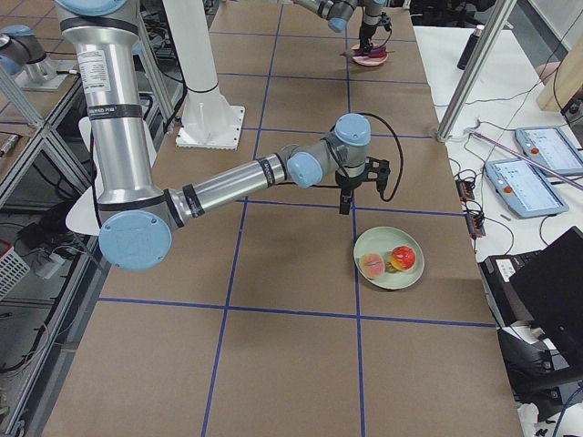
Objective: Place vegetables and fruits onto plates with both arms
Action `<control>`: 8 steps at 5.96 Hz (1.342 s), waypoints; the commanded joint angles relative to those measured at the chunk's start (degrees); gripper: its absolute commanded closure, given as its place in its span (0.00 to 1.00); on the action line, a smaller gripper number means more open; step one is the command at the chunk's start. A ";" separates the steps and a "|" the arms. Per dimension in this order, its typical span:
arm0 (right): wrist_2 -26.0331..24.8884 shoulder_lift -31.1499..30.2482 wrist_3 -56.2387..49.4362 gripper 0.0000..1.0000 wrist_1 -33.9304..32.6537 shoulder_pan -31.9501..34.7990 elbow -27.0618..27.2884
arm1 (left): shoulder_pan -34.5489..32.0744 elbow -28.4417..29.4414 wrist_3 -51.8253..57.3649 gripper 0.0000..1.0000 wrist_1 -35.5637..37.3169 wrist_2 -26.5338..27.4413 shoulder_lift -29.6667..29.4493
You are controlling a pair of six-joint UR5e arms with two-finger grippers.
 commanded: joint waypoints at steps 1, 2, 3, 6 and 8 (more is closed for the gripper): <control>0.12 0.02 0.00 0.00 -0.06 -0.04 0.15 | -0.19 -0.44 -0.13 0.00 -0.19 0.00 -0.52; 0.03 -0.06 0.00 0.00 -0.06 0.05 0.23 | -4.02 -3.84 0.22 0.00 0.07 -6.61 -0.36; 0.03 -0.07 -0.09 0.00 -0.15 0.14 0.23 | -8.15 -9.79 1.78 0.00 0.07 -12.51 3.04; 1.43 -1.55 -10.84 0.00 -4.08 7.05 -0.21 | -17.82 -26.28 28.79 0.00 -0.11 -13.18 23.33; 2.05 -6.02 -25.43 0.00 -8.84 11.54 -0.55 | -24.59 -25.85 40.94 0.00 0.15 -13.27 27.83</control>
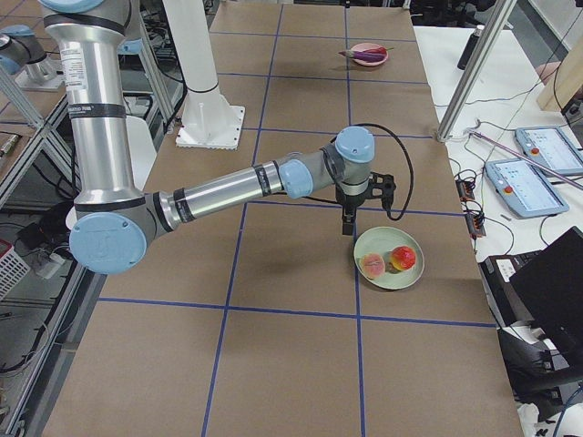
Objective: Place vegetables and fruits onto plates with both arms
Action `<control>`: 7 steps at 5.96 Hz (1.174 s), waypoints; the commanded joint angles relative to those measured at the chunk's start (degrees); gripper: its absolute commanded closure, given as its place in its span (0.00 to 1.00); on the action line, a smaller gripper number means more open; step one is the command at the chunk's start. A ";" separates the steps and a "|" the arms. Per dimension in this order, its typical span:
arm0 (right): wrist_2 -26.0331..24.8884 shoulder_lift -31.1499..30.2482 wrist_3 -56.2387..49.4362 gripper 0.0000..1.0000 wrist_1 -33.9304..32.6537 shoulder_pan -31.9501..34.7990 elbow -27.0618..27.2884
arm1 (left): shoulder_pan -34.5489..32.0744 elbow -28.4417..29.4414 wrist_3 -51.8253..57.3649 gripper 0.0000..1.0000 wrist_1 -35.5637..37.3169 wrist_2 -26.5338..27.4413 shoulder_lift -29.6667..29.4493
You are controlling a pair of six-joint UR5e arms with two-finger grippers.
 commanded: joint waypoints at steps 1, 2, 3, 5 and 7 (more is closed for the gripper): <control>0.18 -4.56 -10.23 0.00 -1.79 3.28 -0.48 | -4.64 -0.46 9.11 0.00 0.04 -0.06 4.70; 0.35 -5.71 -11.92 0.00 -1.79 4.42 -0.04 | -4.66 -0.64 9.05 0.00 0.47 -0.06 6.11; 0.27 -5.64 -11.94 0.00 -1.87 4.43 -0.04 | -4.57 -0.73 8.53 0.00 0.48 0.20 6.56; 0.18 -5.20 -11.24 0.00 -1.79 4.43 -0.13 | -4.48 -3.70 5.39 0.00 6.86 0.20 6.13; -0.26 -5.46 -11.85 0.00 -1.52 4.08 -0.04 | -4.39 -4.77 5.71 0.00 6.72 0.38 7.53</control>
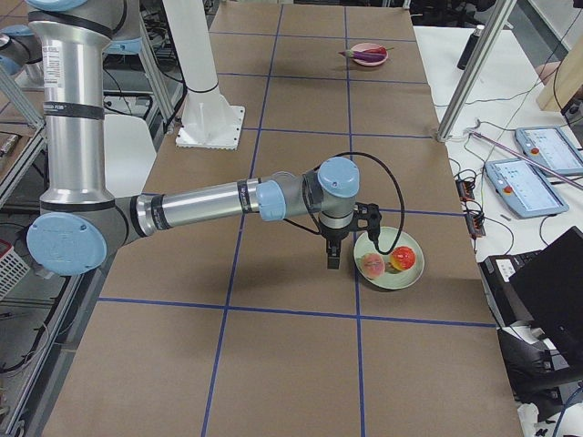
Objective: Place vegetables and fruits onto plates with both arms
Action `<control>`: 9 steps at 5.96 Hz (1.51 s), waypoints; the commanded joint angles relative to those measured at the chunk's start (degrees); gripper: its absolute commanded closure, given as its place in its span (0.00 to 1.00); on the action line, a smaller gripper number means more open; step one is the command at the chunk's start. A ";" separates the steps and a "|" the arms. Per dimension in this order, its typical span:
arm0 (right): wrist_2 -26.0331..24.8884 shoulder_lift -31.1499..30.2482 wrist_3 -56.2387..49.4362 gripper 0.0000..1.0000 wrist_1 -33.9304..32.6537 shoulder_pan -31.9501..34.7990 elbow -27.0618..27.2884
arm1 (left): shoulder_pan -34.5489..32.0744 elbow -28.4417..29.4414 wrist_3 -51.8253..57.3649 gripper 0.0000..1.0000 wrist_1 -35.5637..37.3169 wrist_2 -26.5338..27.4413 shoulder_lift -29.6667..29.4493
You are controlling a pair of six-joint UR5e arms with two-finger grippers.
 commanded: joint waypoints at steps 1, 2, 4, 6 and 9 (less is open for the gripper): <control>0.22 -0.44 -0.35 0.00 0.14 -0.08 0.07 | 0.10 -0.51 -0.36 0.00 -0.43 -0.15 0.79; 0.14 -0.53 -0.35 0.00 0.31 -0.08 -0.10 | 0.01 -0.42 -0.10 0.00 -0.34 -0.24 0.79; 4.32 -0.27 0.00 0.00 -0.38 -0.08 -1.41 | 0.01 -3.32 -0.45 0.00 0.27 -2.17 0.79; 5.06 0.34 0.26 0.00 -0.12 0.01 -2.48 | 0.01 -3.50 -0.45 0.00 -0.25 -2.00 1.75; 4.97 -0.36 0.44 0.00 0.41 0.01 -2.91 | 0.10 -8.51 -0.54 0.00 -0.34 -2.00 6.24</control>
